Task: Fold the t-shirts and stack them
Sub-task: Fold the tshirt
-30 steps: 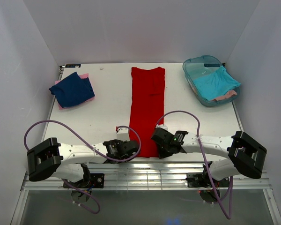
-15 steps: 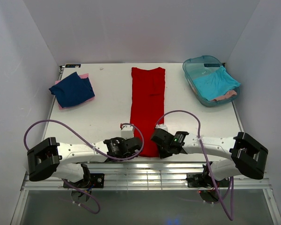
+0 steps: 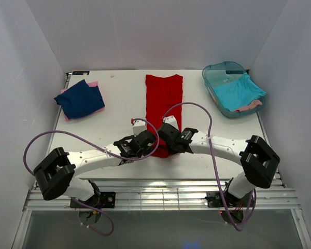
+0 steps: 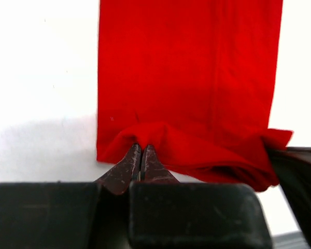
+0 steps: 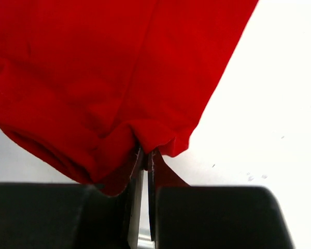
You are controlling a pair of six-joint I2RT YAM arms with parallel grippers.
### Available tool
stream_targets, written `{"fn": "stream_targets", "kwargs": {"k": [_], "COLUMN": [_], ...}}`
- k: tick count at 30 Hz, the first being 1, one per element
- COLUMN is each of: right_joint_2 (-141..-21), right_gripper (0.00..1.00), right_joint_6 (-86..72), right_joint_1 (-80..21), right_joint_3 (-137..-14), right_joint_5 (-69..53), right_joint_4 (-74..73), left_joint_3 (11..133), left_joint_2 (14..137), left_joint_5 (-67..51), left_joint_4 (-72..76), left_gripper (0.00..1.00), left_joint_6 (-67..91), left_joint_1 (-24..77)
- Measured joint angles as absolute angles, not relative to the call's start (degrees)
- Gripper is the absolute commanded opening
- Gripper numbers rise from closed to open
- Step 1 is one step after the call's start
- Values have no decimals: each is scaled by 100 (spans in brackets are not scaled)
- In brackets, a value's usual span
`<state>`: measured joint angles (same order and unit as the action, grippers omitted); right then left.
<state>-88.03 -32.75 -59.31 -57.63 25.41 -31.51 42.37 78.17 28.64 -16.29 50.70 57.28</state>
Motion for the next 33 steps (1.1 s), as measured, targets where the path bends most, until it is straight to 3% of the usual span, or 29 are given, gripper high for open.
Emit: {"fn": "stream_targets", "kwargs": {"k": [14,33], "right_joint_2": [-10007,-11791], "right_gripper": [8,8], "right_joint_6": [-1861,-744], "right_joint_1": [-4633,-3616], "right_joint_3": [-6987,-8844], "right_joint_5": [3002,2832], "right_joint_4": [-2596,-2093], "left_joint_3": [5387,6963], "left_joint_2": [9456,11002], "left_joint_5": [2349,1590], "left_joint_4": [-198,301], "left_gripper": [0,0], "left_joint_6": [3531,2668], "left_joint_1": [4488,3459]}}
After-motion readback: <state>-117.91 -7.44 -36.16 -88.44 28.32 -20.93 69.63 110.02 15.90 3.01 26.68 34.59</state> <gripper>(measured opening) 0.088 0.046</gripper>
